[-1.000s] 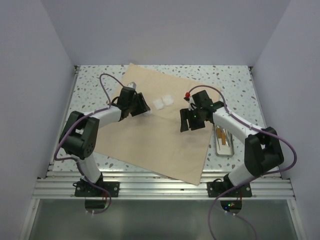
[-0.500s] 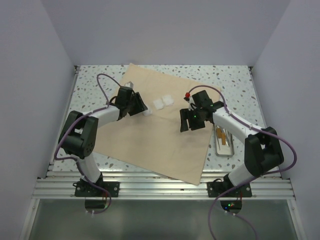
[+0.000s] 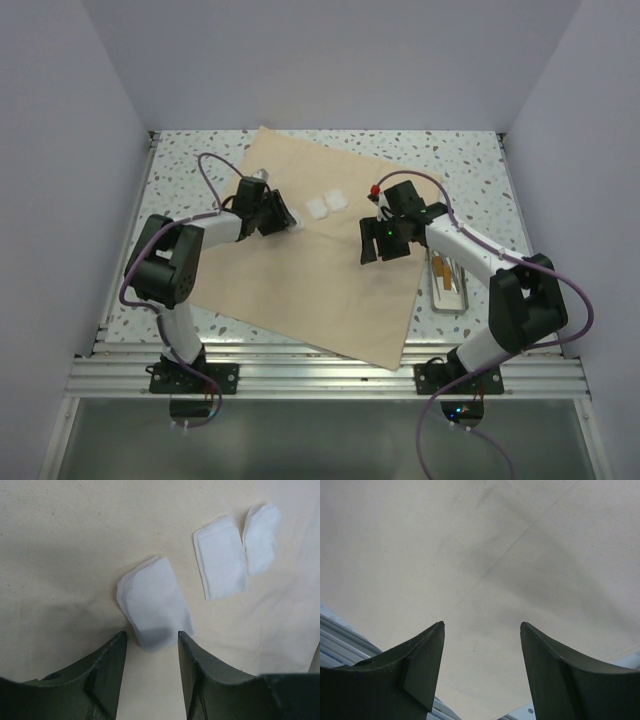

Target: Prepare the surgical pack

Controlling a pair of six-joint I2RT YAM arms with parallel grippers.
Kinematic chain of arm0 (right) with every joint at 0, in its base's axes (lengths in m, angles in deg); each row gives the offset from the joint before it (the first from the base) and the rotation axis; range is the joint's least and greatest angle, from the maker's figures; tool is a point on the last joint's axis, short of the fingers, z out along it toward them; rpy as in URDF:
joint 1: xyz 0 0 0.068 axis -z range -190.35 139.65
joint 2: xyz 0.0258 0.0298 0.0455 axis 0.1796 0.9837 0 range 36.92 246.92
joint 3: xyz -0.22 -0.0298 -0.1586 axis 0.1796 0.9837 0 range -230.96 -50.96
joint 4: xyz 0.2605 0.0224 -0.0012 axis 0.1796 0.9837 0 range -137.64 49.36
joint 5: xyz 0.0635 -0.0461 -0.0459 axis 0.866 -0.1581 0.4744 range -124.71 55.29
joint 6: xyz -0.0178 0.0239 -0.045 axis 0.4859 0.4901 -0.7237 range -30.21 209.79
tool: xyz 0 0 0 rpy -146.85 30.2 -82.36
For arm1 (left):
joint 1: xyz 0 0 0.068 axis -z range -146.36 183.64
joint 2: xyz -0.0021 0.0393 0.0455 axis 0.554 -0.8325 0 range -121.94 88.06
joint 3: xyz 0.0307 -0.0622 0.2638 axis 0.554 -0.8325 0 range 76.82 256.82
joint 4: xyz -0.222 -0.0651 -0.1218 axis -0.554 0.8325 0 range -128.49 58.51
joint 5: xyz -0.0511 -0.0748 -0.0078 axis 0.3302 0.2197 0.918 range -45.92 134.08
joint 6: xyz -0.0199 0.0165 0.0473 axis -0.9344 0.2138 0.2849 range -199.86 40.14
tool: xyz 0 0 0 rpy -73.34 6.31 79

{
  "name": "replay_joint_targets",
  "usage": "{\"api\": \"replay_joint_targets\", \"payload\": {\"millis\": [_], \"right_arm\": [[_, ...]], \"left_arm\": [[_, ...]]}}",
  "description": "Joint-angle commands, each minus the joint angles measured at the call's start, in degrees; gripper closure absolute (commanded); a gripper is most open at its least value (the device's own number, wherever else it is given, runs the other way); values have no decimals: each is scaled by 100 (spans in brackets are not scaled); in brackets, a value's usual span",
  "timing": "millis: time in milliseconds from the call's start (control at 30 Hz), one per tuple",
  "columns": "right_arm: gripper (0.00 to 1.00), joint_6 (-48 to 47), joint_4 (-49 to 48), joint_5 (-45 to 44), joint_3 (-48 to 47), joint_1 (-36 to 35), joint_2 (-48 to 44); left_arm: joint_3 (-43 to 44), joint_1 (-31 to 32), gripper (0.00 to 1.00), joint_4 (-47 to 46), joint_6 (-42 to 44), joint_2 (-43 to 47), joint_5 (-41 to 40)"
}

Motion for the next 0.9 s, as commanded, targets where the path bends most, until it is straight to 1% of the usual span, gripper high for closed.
{"api": "replay_joint_targets", "payload": {"millis": [0, 333, 600, 867], "right_arm": [[34, -90, -82, -1, -130, -36, 4], [34, -99, -82, 8, -148, -36, 31], [34, -90, -82, 8, -183, -28, 57], [34, -90, -90, 17, -192, -28, 57]], "left_arm": [[-40, -70, 51, -326, -76, -104, 169], [-14, -167, 53, -449, -155, -314, 318], [-119, -299, 54, -440, -216, -288, 450], [-286, -483, 54, -668, -506, -455, 915]]}}
